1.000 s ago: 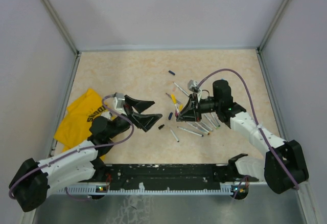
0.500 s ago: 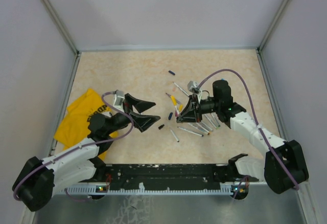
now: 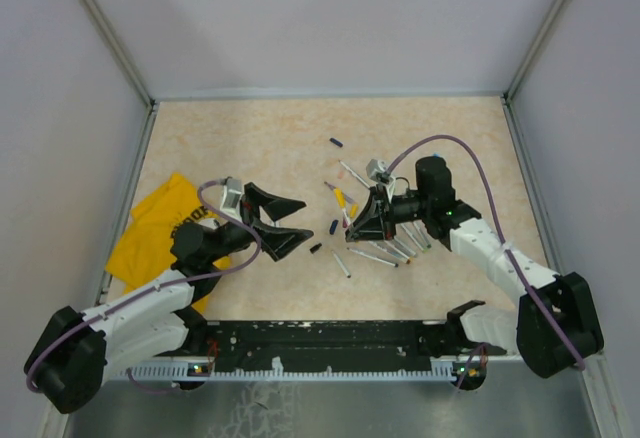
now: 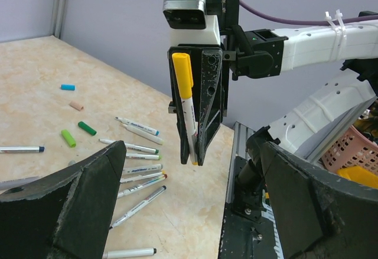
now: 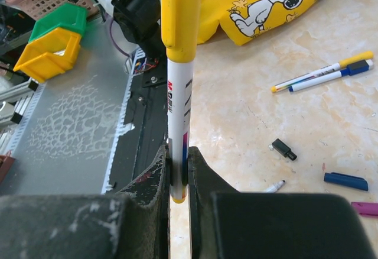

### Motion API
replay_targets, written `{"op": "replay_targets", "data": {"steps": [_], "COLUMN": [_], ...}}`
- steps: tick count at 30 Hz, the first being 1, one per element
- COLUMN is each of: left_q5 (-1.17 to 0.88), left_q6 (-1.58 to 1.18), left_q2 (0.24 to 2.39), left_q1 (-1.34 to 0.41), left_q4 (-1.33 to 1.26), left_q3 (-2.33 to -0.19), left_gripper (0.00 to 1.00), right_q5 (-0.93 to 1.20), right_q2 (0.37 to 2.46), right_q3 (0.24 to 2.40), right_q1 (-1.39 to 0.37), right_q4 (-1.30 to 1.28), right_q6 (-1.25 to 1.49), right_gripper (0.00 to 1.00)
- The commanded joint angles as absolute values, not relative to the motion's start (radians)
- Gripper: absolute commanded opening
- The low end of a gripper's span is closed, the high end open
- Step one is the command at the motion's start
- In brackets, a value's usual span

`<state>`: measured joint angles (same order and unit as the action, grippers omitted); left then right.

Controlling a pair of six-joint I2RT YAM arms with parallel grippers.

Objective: Open the pen caps
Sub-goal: Open the pen cap from the pen.

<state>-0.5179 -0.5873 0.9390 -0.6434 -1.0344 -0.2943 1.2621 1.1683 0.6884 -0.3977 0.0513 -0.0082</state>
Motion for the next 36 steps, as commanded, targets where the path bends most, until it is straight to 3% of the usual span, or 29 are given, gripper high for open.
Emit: {"op": "replay_targets", "data": {"steps": [1,36], "left_q5": [-0.547,-0.551], "left_q6": [-0.586,-0.586], "left_q2": [0.940,0.915], "left_q1": [-0.637,-0.634], "left_q4": [-1.086,-1.097], "left_q3": [-0.289,-0.265], "left_gripper": [0.99,0.99], "right_q5": [1.295,1.318], "right_q2": [1.178,1.183], "right_q3": [0.728,0.726], "right_q1": [-0.408,-0.422], "right_q4": [0.076,0.069], "right_q6": [-0.028,-0.043], "right_gripper": [0.00,0.00]}}
